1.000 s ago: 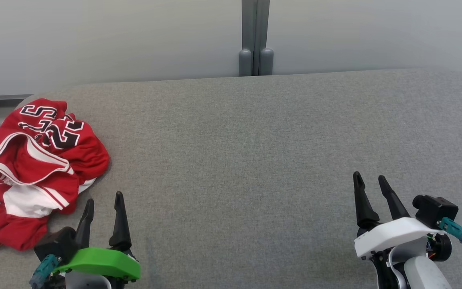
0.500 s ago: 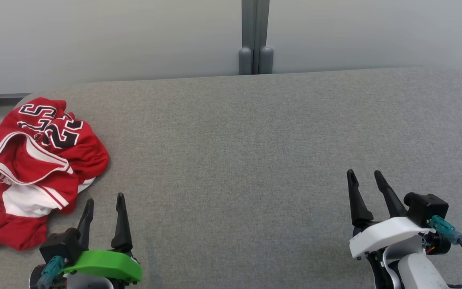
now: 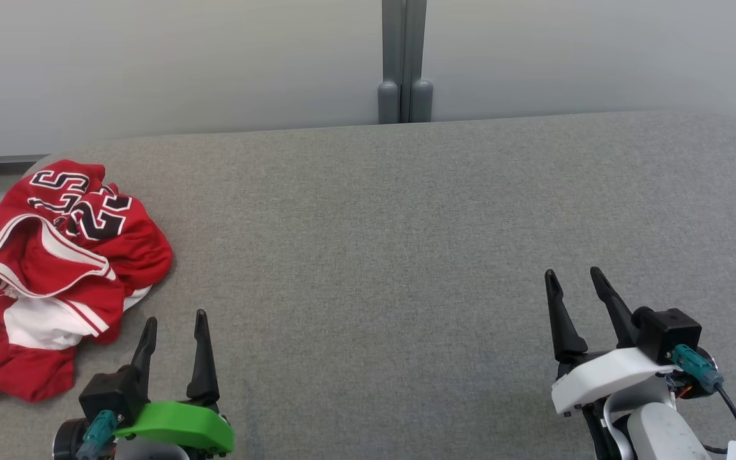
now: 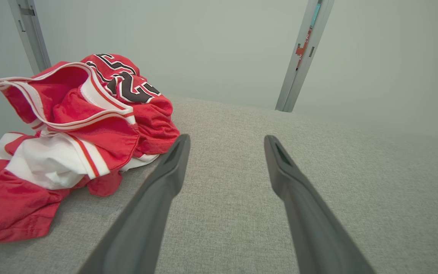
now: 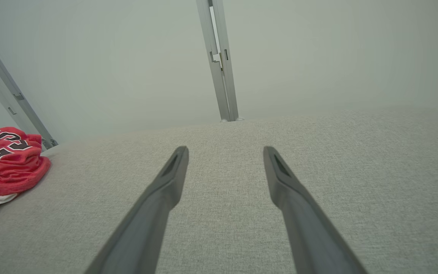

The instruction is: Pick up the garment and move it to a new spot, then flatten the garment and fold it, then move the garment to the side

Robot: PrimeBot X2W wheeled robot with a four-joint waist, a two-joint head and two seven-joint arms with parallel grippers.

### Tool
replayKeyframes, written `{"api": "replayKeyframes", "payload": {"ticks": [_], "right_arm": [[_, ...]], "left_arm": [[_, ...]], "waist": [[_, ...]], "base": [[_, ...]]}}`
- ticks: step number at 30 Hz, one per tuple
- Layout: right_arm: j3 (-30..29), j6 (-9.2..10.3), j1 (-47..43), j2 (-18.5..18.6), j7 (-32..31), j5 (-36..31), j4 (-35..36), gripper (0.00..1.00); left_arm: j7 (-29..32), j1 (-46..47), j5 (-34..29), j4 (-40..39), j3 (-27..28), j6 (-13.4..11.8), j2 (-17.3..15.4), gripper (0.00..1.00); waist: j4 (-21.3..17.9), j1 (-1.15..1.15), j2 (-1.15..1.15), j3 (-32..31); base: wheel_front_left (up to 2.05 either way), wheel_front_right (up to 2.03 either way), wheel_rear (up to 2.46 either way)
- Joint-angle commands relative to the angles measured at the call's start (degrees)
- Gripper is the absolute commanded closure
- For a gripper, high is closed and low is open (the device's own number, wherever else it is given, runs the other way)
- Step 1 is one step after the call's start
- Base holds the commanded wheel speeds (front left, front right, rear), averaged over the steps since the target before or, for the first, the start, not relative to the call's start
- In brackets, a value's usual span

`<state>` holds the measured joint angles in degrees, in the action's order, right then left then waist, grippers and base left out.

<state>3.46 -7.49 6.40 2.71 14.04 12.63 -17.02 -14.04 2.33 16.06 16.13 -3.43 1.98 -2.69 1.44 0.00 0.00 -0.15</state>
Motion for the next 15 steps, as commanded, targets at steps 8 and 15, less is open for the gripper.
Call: {"api": "replayKeyframes", "payload": {"ticks": [8,15], "right_arm": [[0.71,0.0,0.33,0.28,1.24,-3.53,-0.01,0.0],[0.69,0.0,0.37,0.28,1.21,-3.25,-0.2,0.0]], "left_arm": [[-1.21,-0.84,-3.6,0.17,-0.78,-0.61,-0.36,0.0],[-1.22,-0.81,-3.02,0.28,-0.55,-0.43,-0.36,0.0]], "waist": [[-0.16,0.0,0.0,-0.08],[-0.45,0.0,0.0,-0.1]], "base": [[0.0,0.0,0.0],[0.0,0.0,0.0]]}}
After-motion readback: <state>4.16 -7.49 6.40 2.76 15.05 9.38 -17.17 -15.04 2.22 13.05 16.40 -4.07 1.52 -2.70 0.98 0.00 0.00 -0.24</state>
